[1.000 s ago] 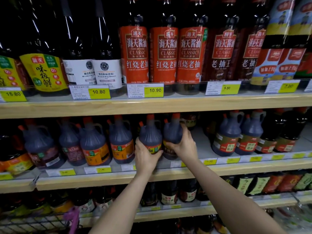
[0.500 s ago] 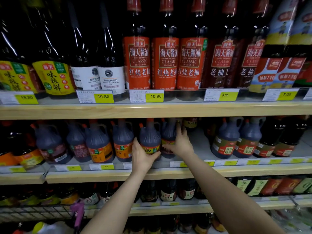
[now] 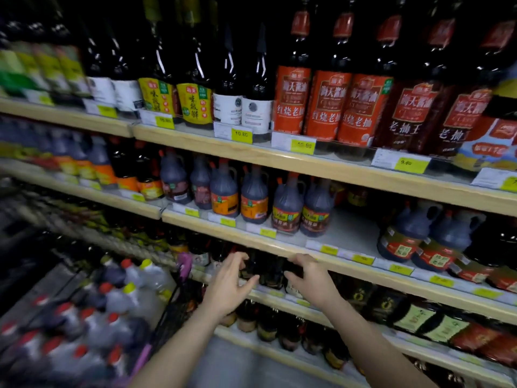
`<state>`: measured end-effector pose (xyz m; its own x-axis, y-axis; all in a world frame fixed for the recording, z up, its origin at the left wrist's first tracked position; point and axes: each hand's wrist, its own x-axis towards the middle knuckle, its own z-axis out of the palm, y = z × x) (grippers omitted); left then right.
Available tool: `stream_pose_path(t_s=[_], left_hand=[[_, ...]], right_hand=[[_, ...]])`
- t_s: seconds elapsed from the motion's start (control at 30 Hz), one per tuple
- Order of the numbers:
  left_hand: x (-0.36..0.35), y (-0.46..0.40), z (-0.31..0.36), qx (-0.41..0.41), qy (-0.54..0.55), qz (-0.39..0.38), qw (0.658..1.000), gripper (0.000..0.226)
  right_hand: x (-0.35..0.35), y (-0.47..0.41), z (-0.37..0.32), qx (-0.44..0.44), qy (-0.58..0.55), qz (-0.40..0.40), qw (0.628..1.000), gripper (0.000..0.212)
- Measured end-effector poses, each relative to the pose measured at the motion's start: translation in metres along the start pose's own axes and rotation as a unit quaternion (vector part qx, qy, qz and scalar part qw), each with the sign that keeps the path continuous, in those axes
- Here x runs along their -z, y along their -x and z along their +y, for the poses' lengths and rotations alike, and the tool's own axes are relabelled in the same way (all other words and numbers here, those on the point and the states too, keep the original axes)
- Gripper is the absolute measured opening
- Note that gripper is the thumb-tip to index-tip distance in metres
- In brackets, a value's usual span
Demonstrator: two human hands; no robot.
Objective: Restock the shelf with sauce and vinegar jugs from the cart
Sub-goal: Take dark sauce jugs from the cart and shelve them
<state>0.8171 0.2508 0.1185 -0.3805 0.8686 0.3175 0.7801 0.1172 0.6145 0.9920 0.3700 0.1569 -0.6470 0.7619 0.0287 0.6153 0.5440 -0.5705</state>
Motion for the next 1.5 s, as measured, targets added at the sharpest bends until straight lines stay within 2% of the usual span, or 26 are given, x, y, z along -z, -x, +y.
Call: stream_pose_path(t_s=[0.17,0.23,0.4,0.6,0.73,0.8,0.87,1.0,1.07,1.13,1.33,1.5], left_hand=[[0.030,0.081,-0.039,0.045,-0.044,-0.016,0.998,0.043],[0.046,0.113,-0.057,0.057,-0.051,-0.016,0.997,0.042],[0.104,0.198,-0.111,0.166,-0.018,0.003,0.986,0.044],[0.207,0.284,-0.205,0.223,-0.024,0.001,0.975,0.037],[0.269,0.317,-0.251,0.246,-0.042,0.026,0.968,0.047],[0.292,0.327,-0.263,0.252,-0.044,0.032,0.966,0.045],[0.309,0.330,-0.280,0.257,-0.038,0.035,0.965,0.038],[0.330,0.325,-0.316,0.268,-0.025,0.032,0.963,0.037],[0.336,0.318,-0.333,0.268,-0.018,0.040,0.963,0.030],[0.342,0.305,-0.350,0.260,-0.012,0.049,0.964,0.032],[0.363,0.230,-0.408,0.222,-0.041,0.060,0.972,0.028],[0.393,0.169,-0.459,0.244,-0.052,0.016,0.968,0.033]], right_hand=[[-0.056,0.040,-0.033,0.020,-0.022,-0.135,0.990,0.036],[-0.082,0.054,-0.049,0.015,-0.039,-0.165,0.985,0.032],[-0.165,0.087,-0.109,-0.013,-0.110,-0.221,0.969,0.022],[-0.268,0.109,-0.205,0.002,-0.167,-0.230,0.959,0.015],[-0.318,0.111,-0.270,0.014,-0.181,-0.238,0.954,0.012],[-0.335,0.110,-0.297,0.023,-0.174,-0.244,0.954,0.012],[-0.348,0.105,-0.320,0.027,-0.173,-0.250,0.952,0.011],[-0.367,0.083,-0.350,0.027,-0.158,-0.265,0.951,0.023],[-0.377,0.069,-0.361,0.020,-0.159,-0.266,0.950,0.021],[-0.388,0.053,-0.368,0.019,-0.166,-0.261,0.951,0.015],[-0.422,-0.020,-0.396,0.050,-0.177,-0.251,0.950,0.011],[-0.445,-0.091,-0.424,0.050,-0.163,-0.279,0.945,0.017]])
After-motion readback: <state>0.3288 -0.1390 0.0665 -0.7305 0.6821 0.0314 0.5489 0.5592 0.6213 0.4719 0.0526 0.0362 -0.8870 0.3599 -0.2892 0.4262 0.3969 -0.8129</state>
